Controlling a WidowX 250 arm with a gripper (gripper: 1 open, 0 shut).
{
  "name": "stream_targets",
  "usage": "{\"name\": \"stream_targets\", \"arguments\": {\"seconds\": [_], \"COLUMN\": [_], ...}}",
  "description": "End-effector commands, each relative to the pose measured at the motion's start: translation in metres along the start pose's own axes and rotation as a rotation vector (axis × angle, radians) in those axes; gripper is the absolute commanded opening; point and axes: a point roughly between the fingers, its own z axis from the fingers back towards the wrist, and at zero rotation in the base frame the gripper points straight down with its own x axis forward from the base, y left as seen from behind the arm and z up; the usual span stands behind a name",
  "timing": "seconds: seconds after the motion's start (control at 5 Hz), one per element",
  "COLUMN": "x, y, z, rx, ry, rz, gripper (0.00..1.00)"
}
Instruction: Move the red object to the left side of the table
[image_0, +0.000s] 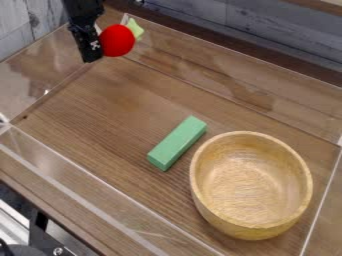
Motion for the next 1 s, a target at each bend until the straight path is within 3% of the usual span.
{"name": "stream_targets", "arguments": {"seconds": [0.0, 0.2, 0.8], "x": [-0.014, -0.033, -0.041], "y": [0.0, -0.001, -0.022], "z": [0.019, 0.013, -0.009], "rx": [0.063, 0.059, -0.008], "ry": [-0.021, 0.0, 0.057], "rz": [0.079, 0.158, 0.327], "gripper": [0.0, 0.0, 0.0]}}
